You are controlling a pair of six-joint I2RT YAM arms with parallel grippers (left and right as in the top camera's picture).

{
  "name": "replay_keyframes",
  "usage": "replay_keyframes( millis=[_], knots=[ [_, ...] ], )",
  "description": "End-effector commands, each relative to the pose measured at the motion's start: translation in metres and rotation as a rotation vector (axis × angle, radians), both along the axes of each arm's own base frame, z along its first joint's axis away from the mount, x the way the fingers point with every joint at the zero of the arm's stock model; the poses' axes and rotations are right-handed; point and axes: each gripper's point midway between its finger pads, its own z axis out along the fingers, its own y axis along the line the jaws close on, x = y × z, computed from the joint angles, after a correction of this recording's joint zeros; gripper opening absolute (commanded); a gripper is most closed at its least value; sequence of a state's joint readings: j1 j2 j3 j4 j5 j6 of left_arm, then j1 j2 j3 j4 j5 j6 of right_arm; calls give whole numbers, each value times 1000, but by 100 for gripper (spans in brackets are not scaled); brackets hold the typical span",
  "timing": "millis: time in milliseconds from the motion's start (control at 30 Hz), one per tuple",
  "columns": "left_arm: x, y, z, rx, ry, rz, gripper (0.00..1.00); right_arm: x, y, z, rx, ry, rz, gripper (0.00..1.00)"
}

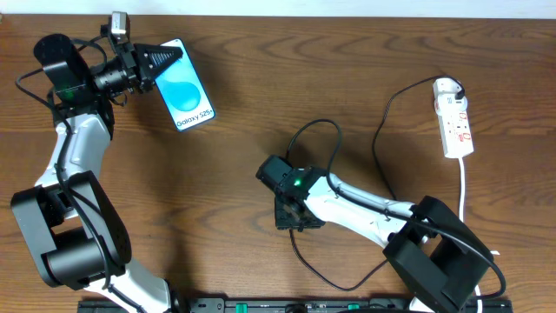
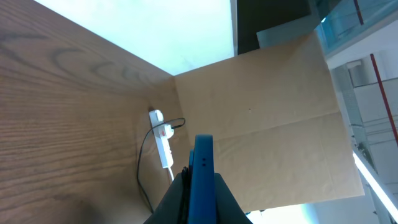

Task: Plug charger to phone and switch on socket
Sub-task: 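Close the right gripper on the USB-C plug of the black cable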

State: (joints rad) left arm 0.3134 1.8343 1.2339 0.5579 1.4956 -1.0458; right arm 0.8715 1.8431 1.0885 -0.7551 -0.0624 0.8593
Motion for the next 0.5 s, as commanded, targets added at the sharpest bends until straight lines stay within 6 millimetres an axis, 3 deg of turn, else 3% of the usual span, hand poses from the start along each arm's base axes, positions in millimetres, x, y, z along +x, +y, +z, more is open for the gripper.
replay_keyframes(
  millis=[0,467],
  knots=[
    [-8,-2,15,13,-49,-28,8,3,-2,-4,-19,1,-23,47],
    [-9,-2,15,13,-49,-33,8,3,-8,-5,-48,-1,-57,43]
  ],
)
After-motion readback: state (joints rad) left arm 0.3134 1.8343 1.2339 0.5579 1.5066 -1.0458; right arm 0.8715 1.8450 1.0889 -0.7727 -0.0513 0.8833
